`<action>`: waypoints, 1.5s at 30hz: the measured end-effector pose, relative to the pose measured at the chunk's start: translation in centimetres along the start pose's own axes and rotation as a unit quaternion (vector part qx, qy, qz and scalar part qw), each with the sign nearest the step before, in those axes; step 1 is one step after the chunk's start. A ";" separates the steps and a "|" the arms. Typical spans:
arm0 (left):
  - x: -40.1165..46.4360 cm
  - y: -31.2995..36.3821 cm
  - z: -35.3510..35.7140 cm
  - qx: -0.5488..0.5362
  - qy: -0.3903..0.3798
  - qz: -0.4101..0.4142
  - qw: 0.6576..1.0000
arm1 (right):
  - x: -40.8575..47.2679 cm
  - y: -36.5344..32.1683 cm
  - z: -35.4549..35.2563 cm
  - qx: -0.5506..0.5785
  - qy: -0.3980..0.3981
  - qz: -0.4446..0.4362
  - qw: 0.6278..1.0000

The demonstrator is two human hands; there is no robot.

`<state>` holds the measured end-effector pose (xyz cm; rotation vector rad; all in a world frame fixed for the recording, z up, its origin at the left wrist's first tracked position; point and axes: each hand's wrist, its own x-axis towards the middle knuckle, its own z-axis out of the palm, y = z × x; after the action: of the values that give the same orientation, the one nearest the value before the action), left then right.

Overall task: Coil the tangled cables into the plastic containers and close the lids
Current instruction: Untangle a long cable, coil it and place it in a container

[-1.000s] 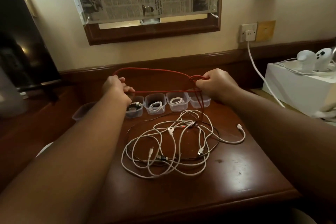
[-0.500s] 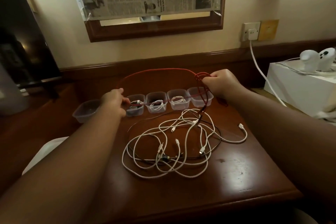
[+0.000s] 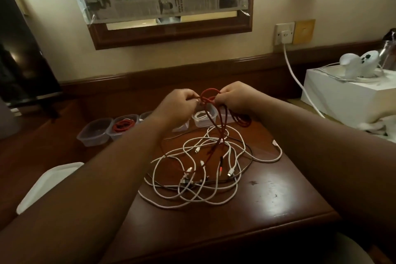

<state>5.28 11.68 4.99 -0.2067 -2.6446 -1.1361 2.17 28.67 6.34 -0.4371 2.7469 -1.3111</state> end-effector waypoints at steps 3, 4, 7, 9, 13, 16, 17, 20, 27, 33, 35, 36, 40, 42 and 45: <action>0.5 -0.1 -2.2 -0.146 0.053 -0.078 0.985 | 0.0 1.5 -0.8 -0.027 0.019 0.015 0.999; 0.8 -0.5 -3.1 -0.201 0.072 -0.104 0.971 | 0.1 2.0 -1.1 -0.030 0.026 0.023 0.999; 1.3 -2.4 -4.7 -0.255 0.089 -0.165 0.949 | 0.3 3.3 -1.9 -0.017 0.040 0.039 0.998; 1.2 -3.4 -4.8 -0.232 0.087 -0.190 0.950 | 0.3 3.6 -1.7 -0.020 0.043 0.042 0.998; 1.0 -3.9 -4.4 -0.274 0.138 -0.205 0.929 | -0.3 3.2 -0.2 -0.035 0.011 0.019 0.999; 0.9 -3.9 -4.2 -0.189 0.162 -0.211 0.945 | -1.3 2.6 -0.1 -0.006 -0.052 -0.037 0.998; 0.7 -3.9 -4.1 -0.151 0.170 -0.207 0.951 | -1.5 2.5 -0.2 0.016 -0.082 -0.053 0.995; 0.4 -3.9 -4.4 -0.104 0.179 -0.189 0.960 | -1.9 2.2 -0.7 0.062 -0.122 -0.074 0.988; -1.2 -3.7 -3.7 0.005 0.029 -0.164 0.986 | -2.1 1.6 -1.4 0.022 -0.075 -0.070 0.994; -1.5 -0.9 -4.0 0.008 -0.003 -0.091 0.996 | -2.9 -1.5 -2.8 0.060 -0.023 -0.143 0.988; -1.4 -0.1 -4.2 -0.017 -0.002 -0.071 0.997 | -3.4 -2.7 -3.2 0.106 0.002 -0.154 0.982; -1.7 0.5 -4.2 -0.031 0.006 -0.054 0.998 | -3.7 -3.4 -3.2 0.129 0.017 -0.154 0.979; -3.6 3.6 -3.5 -0.207 0.000 -0.009 0.978 | -4.4 -5.5 -3.2 0.126 0.077 -0.137 0.980; -4.8 4.7 -3.2 -0.304 -0.044 -0.024 0.951 | -4.7 -6.1 -3.0 0.089 0.107 -0.122 0.983; -6.1 5.1 -2.6 -0.334 -0.080 -0.028 0.939 | -5.4 -6.2 -3.2 0.076 0.149 -0.102 0.981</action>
<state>12.71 13.14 8.52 -0.3583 -2.2922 -2.0817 8.14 28.89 12.77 -0.5664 2.8672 -1.7539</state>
